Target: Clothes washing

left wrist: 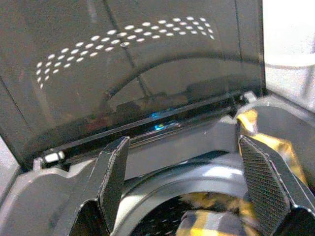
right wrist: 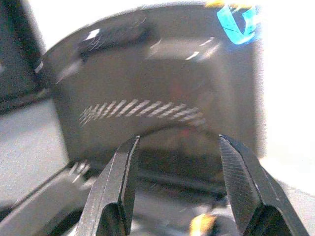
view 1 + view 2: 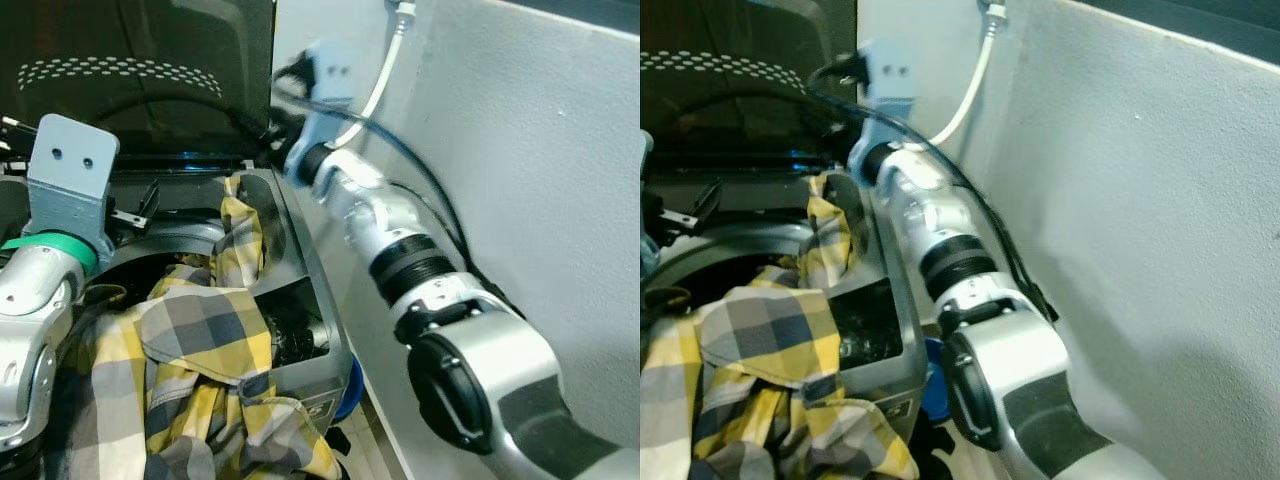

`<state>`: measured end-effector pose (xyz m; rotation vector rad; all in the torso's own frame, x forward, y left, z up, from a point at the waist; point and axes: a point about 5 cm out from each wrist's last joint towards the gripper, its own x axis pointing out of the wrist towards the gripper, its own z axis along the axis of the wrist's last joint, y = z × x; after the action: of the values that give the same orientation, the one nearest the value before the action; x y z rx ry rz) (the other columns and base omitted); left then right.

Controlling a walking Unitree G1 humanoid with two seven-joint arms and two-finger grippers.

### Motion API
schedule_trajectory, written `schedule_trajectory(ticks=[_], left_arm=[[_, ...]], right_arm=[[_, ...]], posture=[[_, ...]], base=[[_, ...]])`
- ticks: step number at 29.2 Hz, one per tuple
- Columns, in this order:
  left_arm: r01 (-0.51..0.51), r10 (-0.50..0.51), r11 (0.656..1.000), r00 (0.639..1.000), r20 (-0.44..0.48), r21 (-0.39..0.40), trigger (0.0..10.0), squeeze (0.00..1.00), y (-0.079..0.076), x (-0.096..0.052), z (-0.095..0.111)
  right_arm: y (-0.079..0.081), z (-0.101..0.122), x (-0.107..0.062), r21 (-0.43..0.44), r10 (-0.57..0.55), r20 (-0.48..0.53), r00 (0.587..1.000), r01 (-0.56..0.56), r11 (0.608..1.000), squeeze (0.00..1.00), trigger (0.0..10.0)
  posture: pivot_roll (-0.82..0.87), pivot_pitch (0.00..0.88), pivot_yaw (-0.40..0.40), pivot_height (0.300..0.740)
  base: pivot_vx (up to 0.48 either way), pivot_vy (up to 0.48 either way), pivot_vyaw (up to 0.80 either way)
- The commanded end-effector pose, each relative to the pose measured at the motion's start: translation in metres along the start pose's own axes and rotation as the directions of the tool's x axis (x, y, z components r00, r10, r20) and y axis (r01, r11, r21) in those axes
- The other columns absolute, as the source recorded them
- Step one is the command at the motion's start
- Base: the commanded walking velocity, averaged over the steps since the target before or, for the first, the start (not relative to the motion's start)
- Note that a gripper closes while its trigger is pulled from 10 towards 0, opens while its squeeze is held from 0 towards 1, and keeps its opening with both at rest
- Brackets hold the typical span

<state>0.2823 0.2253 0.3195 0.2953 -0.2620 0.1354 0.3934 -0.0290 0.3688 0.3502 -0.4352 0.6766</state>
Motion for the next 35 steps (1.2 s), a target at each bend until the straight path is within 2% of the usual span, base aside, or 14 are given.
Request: schedule_trajectory(ticks=[1, 2, 3, 5, 8, 11, 13, 16, 20, 29, 35], left_arm=[[-0.013, 0.012, 1.000, 0.999, -0.038, -0.013, 10.0, 0.00, -0.002, 0.001, -0.009], [-0.014, 0.012, 0.999, 0.998, -0.056, -0.031, 10.0, 0.00, -0.006, 0.002, -0.012], [-0.014, 0.012, 0.999, 0.998, -0.056, -0.031, 10.0, 0.00, -0.006, 0.002, -0.012], [0.008, -0.010, 0.999, 0.998, -0.061, -0.036, 10.0, 0.00, -0.011, 0.002, -0.013], [0.018, -0.020, 0.999, 0.998, -0.062, -0.036, 10.0, 0.00, -0.013, 0.003, -0.012], [0.025, -0.026, 0.999, 0.998, -0.057, -0.021, 10.0, 0.00, -0.016, 0.005, -0.009], [0.029, -0.030, 0.999, 0.998, -0.056, -0.020, 10.0, 0.00, -0.016, 0.005, -0.008], [0.027, -0.028, 0.999, 0.998, -0.054, -0.030, 10.0, 0.00, -0.018, 0.004, -0.007], [0.025, -0.026, 0.999, 0.999, -0.044, -0.037, 10.0, 0.00, -0.022, 0.002, -0.005], [0.016, -0.018, 0.999, 0.999, -0.046, -0.033, 10.0, 0.00, -0.021, 0.000, -0.004], [0.013, -0.014, 0.999, 0.999, -0.047, -0.029, 10.0, 0.00, -0.020, 0.000, -0.003]], right_arm=[[-0.024, 0.000, -0.016, 0.019, -0.071, 0.016, 0.997, 0.071, 0.997, 0.00, 10.0], [-0.036, 0.000, -0.029, 0.007, -0.094, 0.014, 0.995, 0.094, 0.996, 0.00, 10.0], [-0.036, 0.000, -0.029, 0.007, -0.094, 0.014, 0.995, 0.094, 0.996, 0.00, 10.0], [-0.047, -0.002, -0.042, -0.004, -0.121, -0.002, 0.993, 0.121, 0.993, 0.00, 10.0], [-0.053, -0.004, -0.050, -0.004, -0.142, -0.016, 0.990, 0.142, 0.990, 0.00, 10.0], [-0.069, -0.010, -0.069, -0.001, -0.226, -0.029, 0.974, 0.226, 0.974, 0.00, 10.0], [-0.071, -0.012, -0.072, -0.003, -0.235, -0.030, 0.971, 0.235, 0.972, 0.00, 10.0], [-0.069, -0.014, -0.078, 0.006, -0.245, -0.031, 0.969, 0.245, 0.969, 0.00, 10.0], [-0.062, -0.016, -0.083, 0.012, -0.236, -0.049, 0.971, 0.236, 0.972, 0.00, 10.0], [-0.047, -0.019, -0.080, 0.031, -0.186, -0.086, 0.979, 0.189, 0.981, 0.00, 10.0], [-0.044, -0.018, -0.077, 0.039, -0.175, -0.091, 0.980, 0.179, 0.983, 0.00, 10.0]], posture=[[0.06, 0.032, -0.048, 0.740], [0.06, 0.031, -0.041, 0.740], [0.06, 0.031, -0.041, 0.740], [0.05, 0.028, -0.032, 0.740], [0.05, 0.028, -0.032, 0.740], [0.05, 0.031, -0.024, 0.740], [0.05, 0.031, -0.023, 0.740], [0.06, 0.032, -0.030, 0.740], [0.06, 0.033, -0.033, 0.740], [0.06, 0.039, -0.055, 0.740], [0.07, 0.039, -0.055, 0.740]], base=[[0.000, 0.000, 0.00], [0.000, 0.000, 0.00], [0.000, 0.000, 0.00], [0.000, 0.000, 0.00], [0.000, 0.000, 0.00], [0.000, 0.000, 0.00], [0.000, 0.000, 0.00], [0.000, 0.000, 0.00], [0.000, 0.428, 0.00], [0.000, 0.470, 0.00], [0.000, 0.480, 0.00]])
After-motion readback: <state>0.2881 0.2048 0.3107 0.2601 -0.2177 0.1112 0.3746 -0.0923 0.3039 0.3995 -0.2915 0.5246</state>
